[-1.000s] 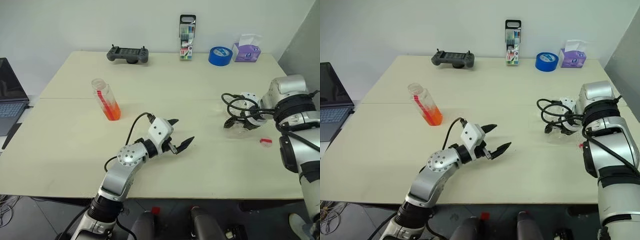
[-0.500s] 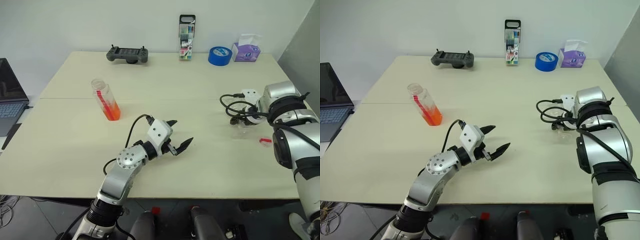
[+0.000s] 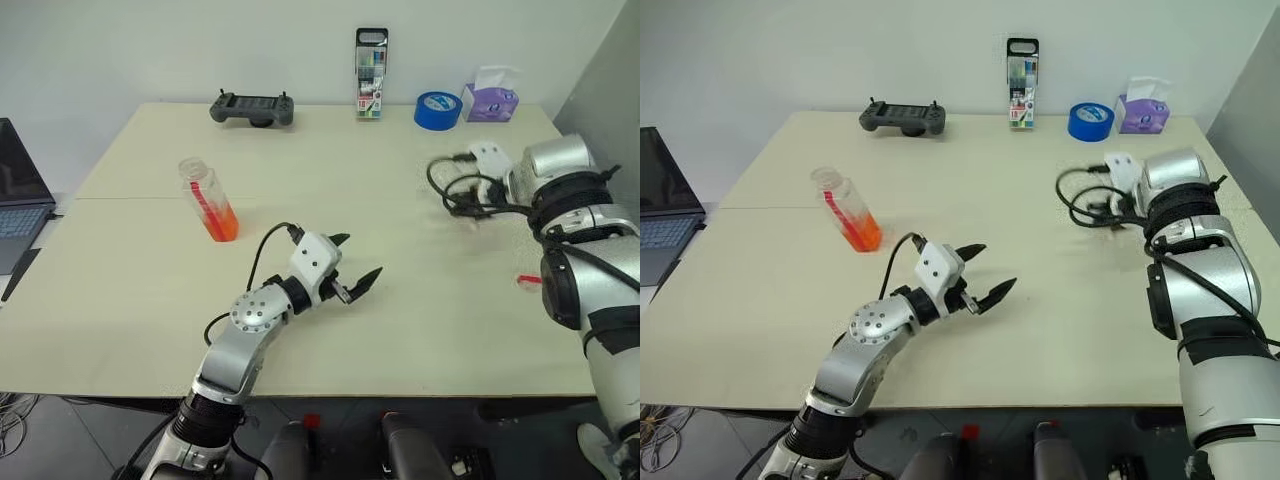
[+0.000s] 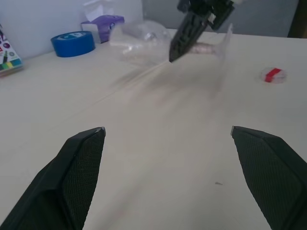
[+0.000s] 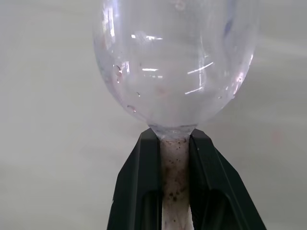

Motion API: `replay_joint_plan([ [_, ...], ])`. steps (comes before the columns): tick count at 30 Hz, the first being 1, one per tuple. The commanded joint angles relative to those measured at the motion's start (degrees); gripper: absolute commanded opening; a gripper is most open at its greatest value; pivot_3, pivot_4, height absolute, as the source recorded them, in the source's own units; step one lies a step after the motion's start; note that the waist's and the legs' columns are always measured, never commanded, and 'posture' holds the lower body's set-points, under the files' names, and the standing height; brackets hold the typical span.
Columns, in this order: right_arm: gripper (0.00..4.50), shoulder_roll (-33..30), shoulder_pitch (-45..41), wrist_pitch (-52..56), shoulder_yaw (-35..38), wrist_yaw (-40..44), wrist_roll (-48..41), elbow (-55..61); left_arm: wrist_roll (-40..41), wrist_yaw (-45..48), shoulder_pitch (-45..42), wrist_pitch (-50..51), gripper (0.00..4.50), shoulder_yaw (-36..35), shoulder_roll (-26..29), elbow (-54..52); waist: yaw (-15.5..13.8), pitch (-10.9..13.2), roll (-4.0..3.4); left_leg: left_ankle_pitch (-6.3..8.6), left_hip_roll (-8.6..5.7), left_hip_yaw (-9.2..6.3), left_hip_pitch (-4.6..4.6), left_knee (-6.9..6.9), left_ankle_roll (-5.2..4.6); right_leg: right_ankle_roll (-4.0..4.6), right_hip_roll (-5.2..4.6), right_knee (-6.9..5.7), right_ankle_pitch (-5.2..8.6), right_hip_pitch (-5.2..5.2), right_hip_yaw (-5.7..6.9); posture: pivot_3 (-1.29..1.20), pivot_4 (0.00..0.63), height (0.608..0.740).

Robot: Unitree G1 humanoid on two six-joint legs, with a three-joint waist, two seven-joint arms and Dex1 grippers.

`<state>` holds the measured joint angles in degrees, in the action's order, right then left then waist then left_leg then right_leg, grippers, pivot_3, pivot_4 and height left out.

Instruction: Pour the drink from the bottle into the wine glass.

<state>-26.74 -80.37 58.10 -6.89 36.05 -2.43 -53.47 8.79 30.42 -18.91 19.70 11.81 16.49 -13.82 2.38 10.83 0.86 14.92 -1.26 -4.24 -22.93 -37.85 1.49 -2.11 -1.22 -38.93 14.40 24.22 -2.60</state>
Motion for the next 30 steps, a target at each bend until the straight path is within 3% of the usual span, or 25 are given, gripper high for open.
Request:
replay_joint_plan([
  [1, 0.35, 3.71, 5.55, -6.96, 3.25, -2.18, -3.02, 19.59, -0.22, -0.12, -1.32, -0.28, 4.5, -2.99, 1.81, 0.07, 0.03, -0.03, 0.0, 0.0, 0.05, -0.06, 0.0, -0.01, 0.0, -0.01, 0.03, 0.01, 0.0, -0.02, 0.06, 0.0, 0.15, 0.74],
  [7, 0.35, 22.5, 19.14, -33.44, 10.85, -18.25, -6.1, 31.51, 1.0, 0.06, -1.41, 1.89, 4.5, -8.25, 6.43, -1.28, -0.12, -0.04, 0.02, -0.01, 0.03, -0.24, -0.01, -0.04, 0.03, -0.01, 0.01, -0.03, 0.0, -0.07, 0.2, 0.0, 0.15, 0.74],
  [14, 0.35, 36.52, 20.6, -58.98, 7.67, -31.22, -0.26, 11.71, 3.2, -2.44, 5.74, 10.14, 4.5, -13.63, 8.37, -10.75, -0.03, -0.05, 0.04, -0.02, 0.01, -0.14, 0.02, -0.03, 0.06, -0.01, -0.03, 0.04, 0.0, -0.05, 0.1, 0.0, 0.15, 0.74],
  [18, 0.35, 39.96, 16.7, -65.06, 7.17, -33.95, -0.01, -0.02, 4.22, -4.54, 9.7, 14.31, 4.5, -16.36, 8.54, -15.09, -0.3, -0.06, 0.05, -0.04, -0.04, -0.17, 0.04, -0.05, 0.1, 0.01, -0.05, 0.03, -0.01, -0.09, 0.12, 0.0, 0.15, 0.74],
  [23, 0.35, 42.32, 13.15, -63.43, 7.57, -37.35, -0.44, -10.83, 5.51, -6.63, 10.75, 17.2, 4.5, -18.97, 8.37, -16.76, -0.1, -0.05, 0.05, -0.05, 0.02, -0.19, 0.06, -0.01, 0.11, 0.02, 0.0, -0.01, 0.0, -0.06, 0.14, 0.0, 0.15, 0.74],
  [30, 0.35, 42.4, 15.26, -65.42, 6.15, -38.6, 0.97, -14.31, 5.4, -8.0, 10.15, 17.79, 4.5, -16.69, 7.56, -17.36, -0.14, -0.07, 0.07, -0.05, 0.0, -0.21, 0.12, -0.01, 0.11, 0.02, 0.01, 0.01, 0.0, -0.15, 0.15, 0.0, 0.15, 0.74],
])
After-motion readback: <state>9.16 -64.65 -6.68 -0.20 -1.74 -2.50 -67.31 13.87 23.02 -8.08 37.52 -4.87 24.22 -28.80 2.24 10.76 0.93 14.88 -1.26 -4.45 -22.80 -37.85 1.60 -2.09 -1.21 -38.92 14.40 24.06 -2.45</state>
